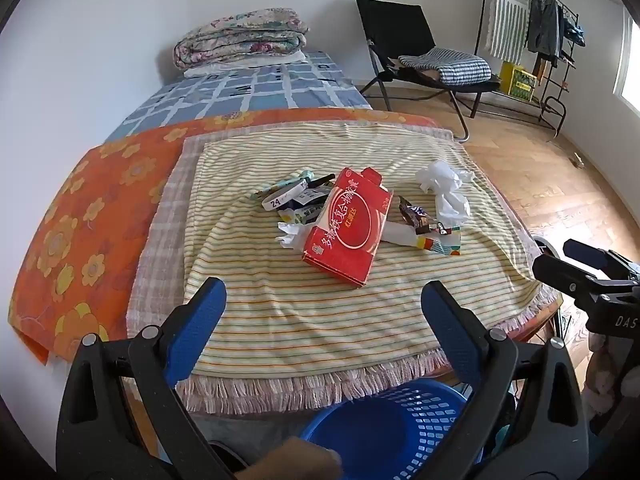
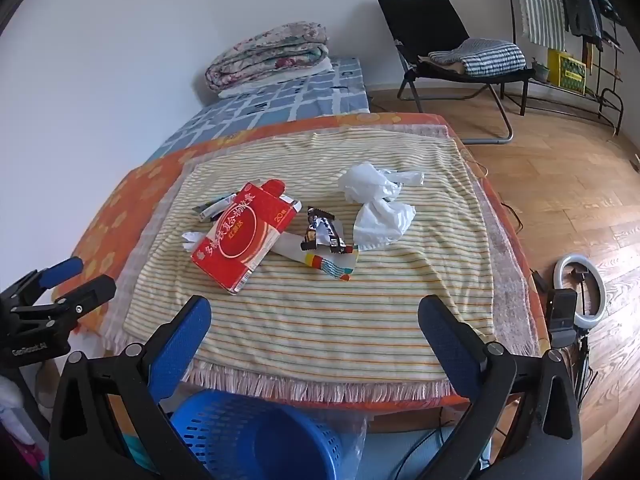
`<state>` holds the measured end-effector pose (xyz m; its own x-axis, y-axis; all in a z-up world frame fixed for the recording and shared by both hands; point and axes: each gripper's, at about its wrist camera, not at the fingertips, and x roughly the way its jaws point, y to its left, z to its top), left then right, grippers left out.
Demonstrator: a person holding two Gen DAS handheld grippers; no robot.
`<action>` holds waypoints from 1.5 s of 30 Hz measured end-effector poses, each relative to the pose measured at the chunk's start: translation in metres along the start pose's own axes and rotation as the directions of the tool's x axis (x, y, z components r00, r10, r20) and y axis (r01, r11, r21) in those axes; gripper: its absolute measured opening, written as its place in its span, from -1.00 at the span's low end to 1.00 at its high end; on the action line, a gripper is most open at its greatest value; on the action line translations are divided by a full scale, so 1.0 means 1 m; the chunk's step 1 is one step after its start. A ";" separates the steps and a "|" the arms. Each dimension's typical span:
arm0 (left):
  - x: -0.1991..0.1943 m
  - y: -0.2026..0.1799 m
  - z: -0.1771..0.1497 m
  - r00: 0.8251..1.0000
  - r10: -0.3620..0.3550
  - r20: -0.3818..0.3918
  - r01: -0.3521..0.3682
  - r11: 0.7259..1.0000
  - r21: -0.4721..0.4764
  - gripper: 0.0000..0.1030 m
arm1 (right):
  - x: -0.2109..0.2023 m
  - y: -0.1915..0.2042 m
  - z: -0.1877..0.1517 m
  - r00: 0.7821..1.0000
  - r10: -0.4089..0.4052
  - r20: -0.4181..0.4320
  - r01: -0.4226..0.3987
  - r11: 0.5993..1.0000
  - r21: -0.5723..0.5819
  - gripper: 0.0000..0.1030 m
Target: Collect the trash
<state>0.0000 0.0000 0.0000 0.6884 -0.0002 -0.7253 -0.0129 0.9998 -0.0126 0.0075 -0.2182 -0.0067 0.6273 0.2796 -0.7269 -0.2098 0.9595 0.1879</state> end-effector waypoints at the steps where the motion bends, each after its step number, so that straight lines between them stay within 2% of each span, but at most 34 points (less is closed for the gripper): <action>1: 0.000 0.000 0.000 1.000 -0.002 0.000 0.002 1.000 -0.002 0.94 | 0.000 0.000 0.000 1.000 0.001 0.003 -0.001 1.000 -0.001 0.99; 45: -0.001 0.006 0.000 1.000 -0.002 -0.005 0.002 1.000 -0.014 0.94 | 0.008 0.003 -0.008 1.000 -0.011 -0.017 0.011 1.000 -0.014 0.99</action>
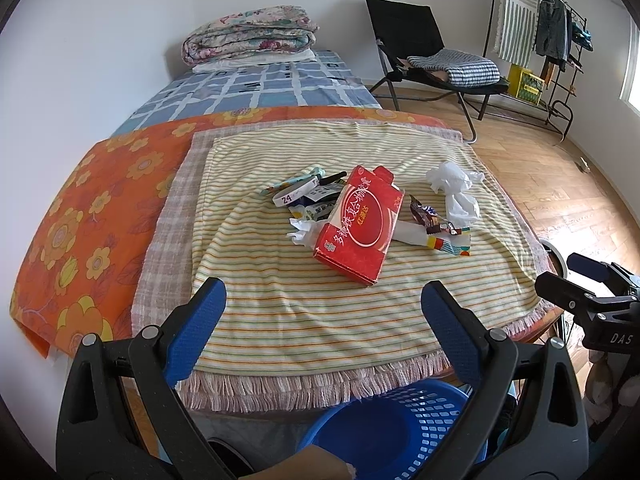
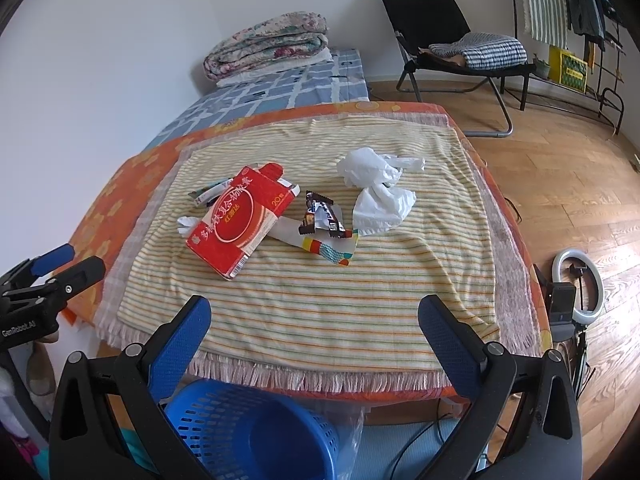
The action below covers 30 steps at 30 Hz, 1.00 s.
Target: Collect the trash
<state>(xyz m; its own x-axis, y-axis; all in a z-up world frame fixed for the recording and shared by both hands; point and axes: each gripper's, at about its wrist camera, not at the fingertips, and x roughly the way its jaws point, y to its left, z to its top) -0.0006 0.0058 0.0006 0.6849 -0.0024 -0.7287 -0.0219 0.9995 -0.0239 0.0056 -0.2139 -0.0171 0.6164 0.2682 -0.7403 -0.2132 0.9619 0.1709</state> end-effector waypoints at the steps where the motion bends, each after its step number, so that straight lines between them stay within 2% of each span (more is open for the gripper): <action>1: 0.000 0.000 0.000 1.000 0.000 0.000 0.000 1.000 0.000 0.94 | 0.000 0.000 0.000 1.000 0.000 0.000 0.000 1.000 0.000 0.99; 30: 0.001 0.000 0.000 1.000 0.000 -0.004 0.000 1.000 -0.001 0.94 | 0.001 -0.002 -0.002 1.000 -0.003 -0.004 0.003 1.000 0.004 0.99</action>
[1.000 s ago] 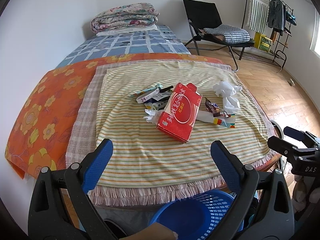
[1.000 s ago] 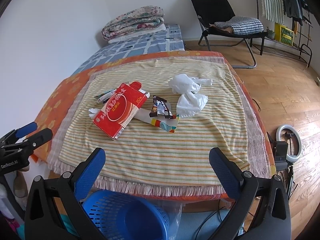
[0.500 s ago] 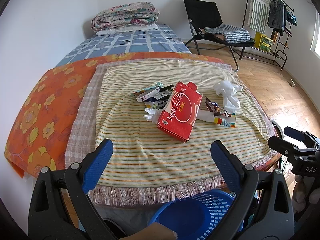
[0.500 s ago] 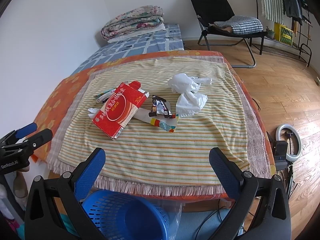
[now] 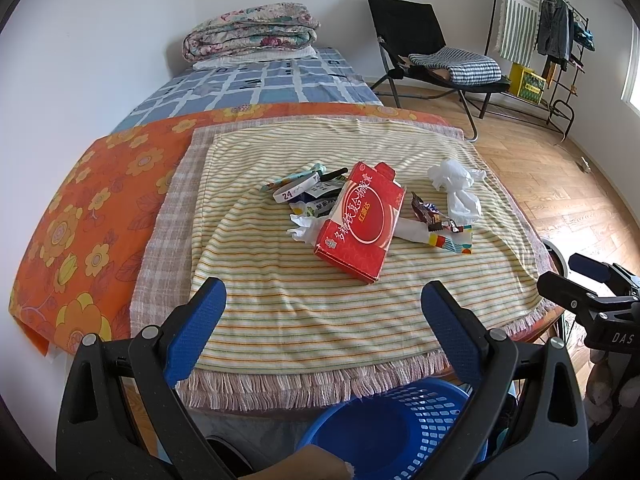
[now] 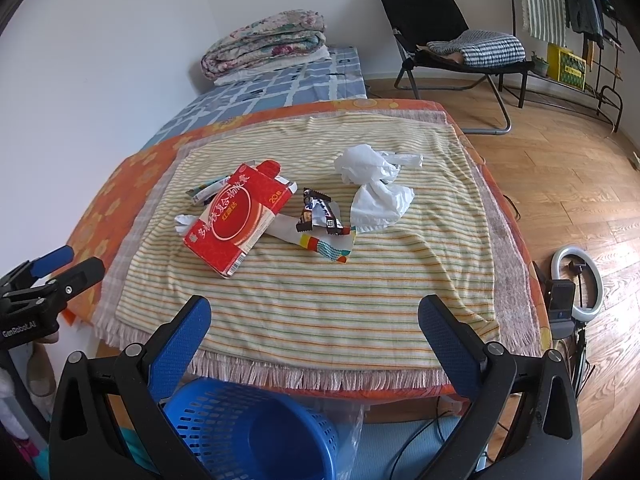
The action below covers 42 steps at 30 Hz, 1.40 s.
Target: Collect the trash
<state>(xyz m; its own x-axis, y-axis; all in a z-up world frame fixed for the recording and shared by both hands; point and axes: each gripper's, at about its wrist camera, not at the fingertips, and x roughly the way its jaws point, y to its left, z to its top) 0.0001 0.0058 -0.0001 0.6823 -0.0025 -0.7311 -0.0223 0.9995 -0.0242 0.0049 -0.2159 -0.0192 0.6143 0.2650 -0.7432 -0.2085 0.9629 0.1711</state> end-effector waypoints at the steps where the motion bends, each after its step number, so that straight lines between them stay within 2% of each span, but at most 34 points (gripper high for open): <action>1: 0.000 0.000 0.000 1.000 0.000 0.000 0.000 1.000 0.000 0.94 | 0.000 0.000 0.001 1.000 0.000 0.000 0.000 1.000 0.001 0.99; 27: 0.007 0.018 -0.013 1.000 0.004 -0.007 -0.004 1.000 -0.010 0.94 | 0.002 -0.005 0.000 1.000 -0.012 -0.008 0.012 1.000 0.009 0.99; 35: 0.016 0.016 -0.013 0.998 -0.018 -0.055 0.018 1.000 0.003 0.94 | 0.001 -0.021 0.005 0.999 -0.042 0.000 0.042 0.998 0.041 0.99; 42: 0.022 0.021 -0.008 0.993 -0.067 -0.099 0.065 0.998 -0.026 0.94 | 0.002 -0.026 0.009 0.998 -0.064 -0.004 0.065 0.998 0.029 0.99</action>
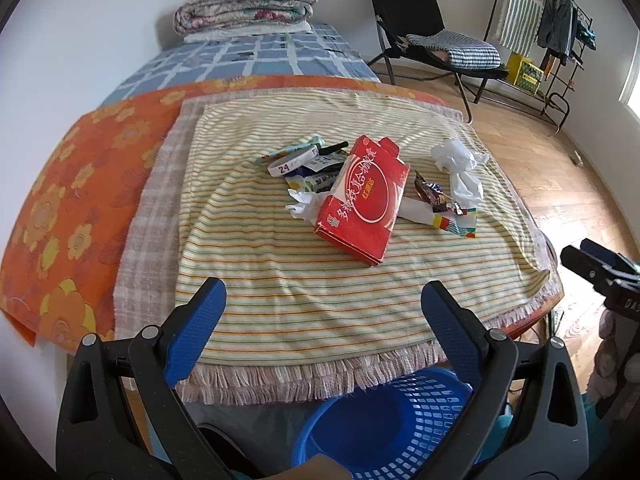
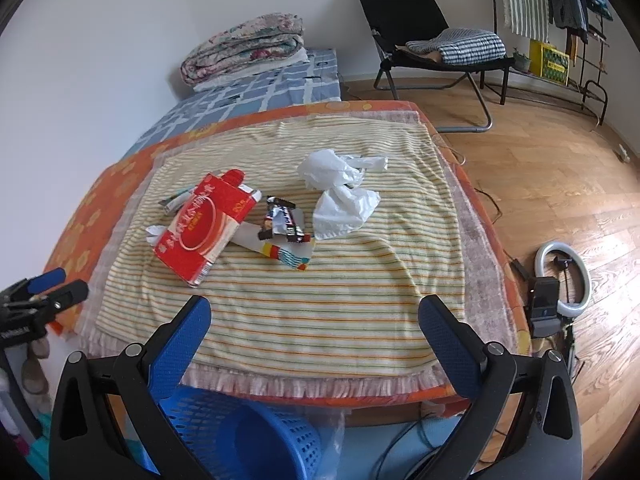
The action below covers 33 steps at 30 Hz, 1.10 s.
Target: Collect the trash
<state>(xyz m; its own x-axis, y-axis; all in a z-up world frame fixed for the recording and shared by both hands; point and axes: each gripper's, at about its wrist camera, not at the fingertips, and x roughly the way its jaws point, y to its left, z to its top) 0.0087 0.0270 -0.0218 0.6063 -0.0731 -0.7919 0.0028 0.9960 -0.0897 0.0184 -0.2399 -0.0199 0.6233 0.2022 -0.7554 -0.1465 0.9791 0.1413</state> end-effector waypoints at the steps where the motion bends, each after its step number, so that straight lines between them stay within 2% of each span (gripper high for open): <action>1: 0.001 0.000 0.002 1.000 -0.007 -0.005 0.007 1.000 -0.003 0.94 | 0.002 -0.001 0.000 1.000 -0.001 -0.005 0.001 1.000 -0.003 0.99; 8: 0.010 -0.002 0.010 0.997 -0.067 -0.046 0.067 0.998 -0.005 0.94 | 0.013 -0.009 0.002 1.000 -0.012 -0.025 0.012 1.000 -0.005 0.99; 16: 0.021 -0.005 0.023 0.995 -0.078 -0.064 0.080 0.997 0.017 0.94 | 0.018 -0.017 0.008 0.999 -0.004 -0.044 0.005 1.000 0.007 0.99; 24: 0.045 -0.004 0.049 0.984 -0.141 -0.110 0.146 0.989 0.032 0.93 | 0.032 -0.021 0.036 0.996 -0.011 -0.089 0.011 1.000 0.001 0.99; 27: 0.062 -0.006 0.062 0.981 -0.143 -0.132 0.150 0.988 0.042 0.81 | 0.041 -0.019 0.053 0.997 -0.024 -0.076 0.022 0.999 -0.026 0.99; 33: 0.101 0.002 0.088 0.966 -0.186 -0.178 0.189 0.982 -0.002 0.60 | 0.065 -0.017 0.080 0.997 -0.008 -0.075 0.006 1.000 -0.031 0.99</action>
<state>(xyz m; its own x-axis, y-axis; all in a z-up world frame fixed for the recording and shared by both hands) 0.1400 0.0263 -0.0482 0.4442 -0.2656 -0.8557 0.1160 0.9641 -0.2391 0.1230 -0.2413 -0.0197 0.5655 0.1917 -0.8022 -0.1661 0.9792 0.1169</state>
